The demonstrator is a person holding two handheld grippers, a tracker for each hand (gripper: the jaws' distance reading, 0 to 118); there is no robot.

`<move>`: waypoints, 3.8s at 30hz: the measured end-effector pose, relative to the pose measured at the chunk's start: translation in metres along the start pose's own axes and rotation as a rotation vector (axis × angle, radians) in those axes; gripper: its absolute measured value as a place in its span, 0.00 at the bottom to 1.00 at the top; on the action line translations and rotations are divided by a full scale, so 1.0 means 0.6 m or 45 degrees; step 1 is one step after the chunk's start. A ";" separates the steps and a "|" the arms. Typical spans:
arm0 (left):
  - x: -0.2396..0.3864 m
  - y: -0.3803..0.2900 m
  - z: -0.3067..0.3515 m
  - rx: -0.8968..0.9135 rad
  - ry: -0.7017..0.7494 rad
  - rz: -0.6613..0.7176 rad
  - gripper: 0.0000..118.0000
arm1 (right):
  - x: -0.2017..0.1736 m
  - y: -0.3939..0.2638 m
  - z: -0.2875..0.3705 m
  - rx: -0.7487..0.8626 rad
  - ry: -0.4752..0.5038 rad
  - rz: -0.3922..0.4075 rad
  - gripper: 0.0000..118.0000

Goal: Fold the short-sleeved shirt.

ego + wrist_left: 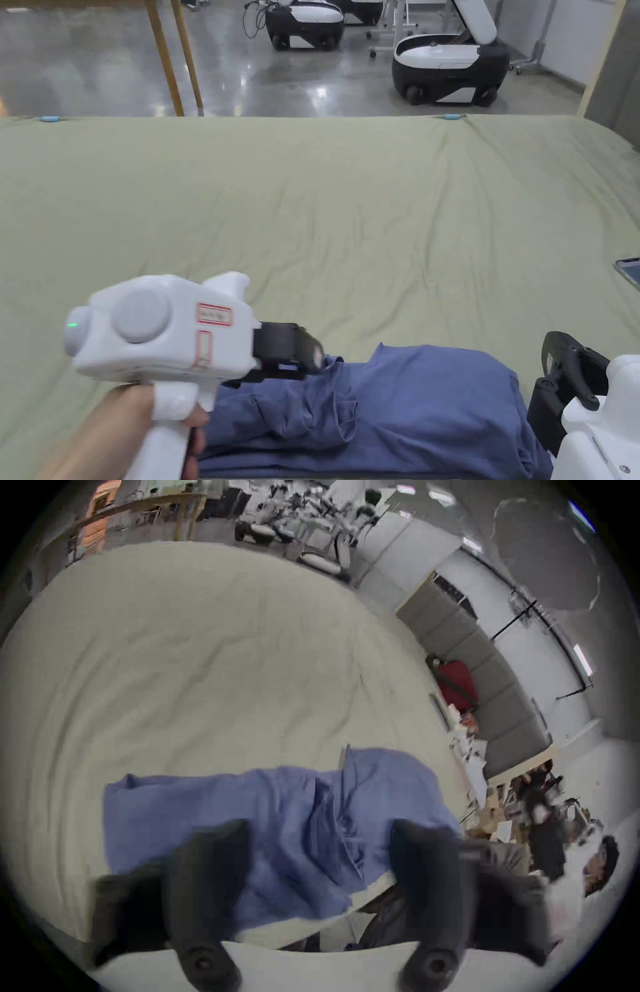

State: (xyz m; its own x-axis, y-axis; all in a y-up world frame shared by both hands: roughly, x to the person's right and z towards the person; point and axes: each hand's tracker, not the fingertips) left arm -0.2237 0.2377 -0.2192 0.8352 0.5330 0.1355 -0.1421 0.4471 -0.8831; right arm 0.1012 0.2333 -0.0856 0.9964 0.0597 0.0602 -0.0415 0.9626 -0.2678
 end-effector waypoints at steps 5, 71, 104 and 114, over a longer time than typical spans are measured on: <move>-0.062 -0.011 0.047 0.041 0.021 0.058 0.00 | -0.005 -0.008 -0.009 -0.030 0.039 -0.044 0.01; -0.274 0.010 0.280 0.067 0.134 0.220 0.08 | -0.071 0.020 -0.037 0.039 0.154 0.031 0.01; -0.018 -0.009 0.018 0.068 -0.221 0.097 0.00 | 0.019 -0.012 -0.034 -0.043 0.045 -0.072 0.01; -0.048 -0.071 -0.193 -0.251 -0.268 0.191 0.00 | 0.010 -0.026 -0.031 -0.134 0.076 -0.058 0.01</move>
State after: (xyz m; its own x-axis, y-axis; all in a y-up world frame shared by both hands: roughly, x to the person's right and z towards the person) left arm -0.1804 0.1201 -0.2377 0.6817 0.7284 0.0690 -0.1324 0.2155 -0.9675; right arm 0.1094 0.2135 -0.0987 0.9998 -0.0024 0.0178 0.0087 0.9308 -0.3655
